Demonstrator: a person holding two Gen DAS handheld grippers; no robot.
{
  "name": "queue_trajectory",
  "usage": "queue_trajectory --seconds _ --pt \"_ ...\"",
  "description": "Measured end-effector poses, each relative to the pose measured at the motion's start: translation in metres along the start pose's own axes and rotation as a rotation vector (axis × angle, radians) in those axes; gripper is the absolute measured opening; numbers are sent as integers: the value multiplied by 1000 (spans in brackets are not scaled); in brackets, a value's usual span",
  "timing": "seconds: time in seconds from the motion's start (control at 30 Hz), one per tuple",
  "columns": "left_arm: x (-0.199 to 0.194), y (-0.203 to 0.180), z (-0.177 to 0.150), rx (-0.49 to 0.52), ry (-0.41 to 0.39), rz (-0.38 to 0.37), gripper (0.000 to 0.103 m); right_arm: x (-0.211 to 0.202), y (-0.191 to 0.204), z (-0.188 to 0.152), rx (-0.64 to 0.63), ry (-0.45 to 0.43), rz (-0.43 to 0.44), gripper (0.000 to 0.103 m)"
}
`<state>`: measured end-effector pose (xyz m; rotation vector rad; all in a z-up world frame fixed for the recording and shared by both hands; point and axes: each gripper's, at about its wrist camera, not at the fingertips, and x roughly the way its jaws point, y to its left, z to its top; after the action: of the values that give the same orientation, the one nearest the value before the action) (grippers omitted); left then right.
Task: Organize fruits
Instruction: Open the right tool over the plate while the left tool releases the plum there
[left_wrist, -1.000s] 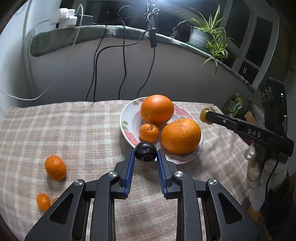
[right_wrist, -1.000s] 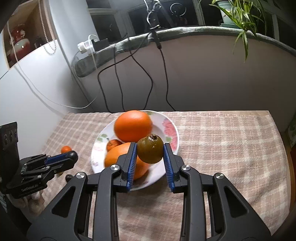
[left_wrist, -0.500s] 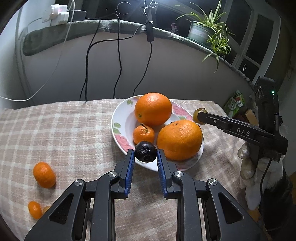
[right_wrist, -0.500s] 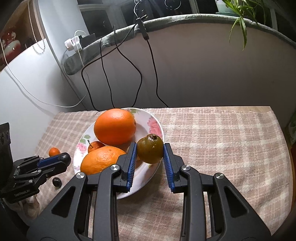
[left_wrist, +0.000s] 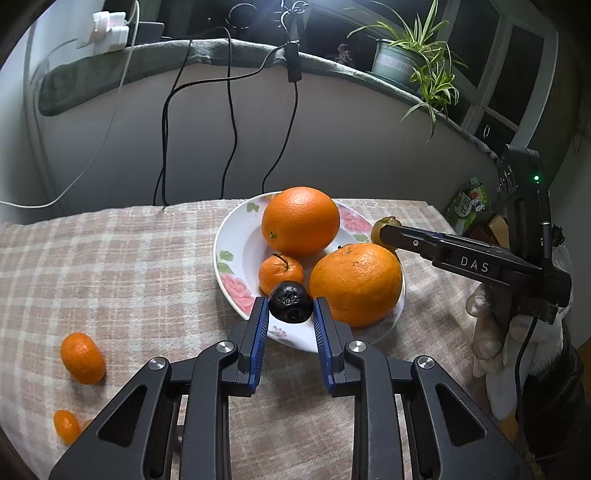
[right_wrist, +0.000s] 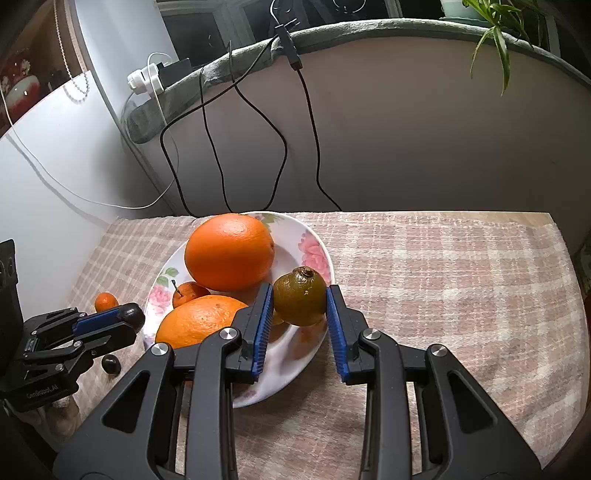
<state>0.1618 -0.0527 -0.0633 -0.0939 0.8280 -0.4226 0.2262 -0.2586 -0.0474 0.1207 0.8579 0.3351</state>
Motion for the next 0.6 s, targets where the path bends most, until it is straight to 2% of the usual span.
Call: queue_trajectory --seconds 0.33,0.43,0.6 --pt "0 -4 2 12 -1 -1 24 0 -1 1 -3 -5 7 31" --pt "-1 -6 2 18 -4 -1 31 0 0 1 -8 -5 7 32" --pt "-2 -8 4 23 -7 3 35 -4 1 2 -3 -23 6 49"
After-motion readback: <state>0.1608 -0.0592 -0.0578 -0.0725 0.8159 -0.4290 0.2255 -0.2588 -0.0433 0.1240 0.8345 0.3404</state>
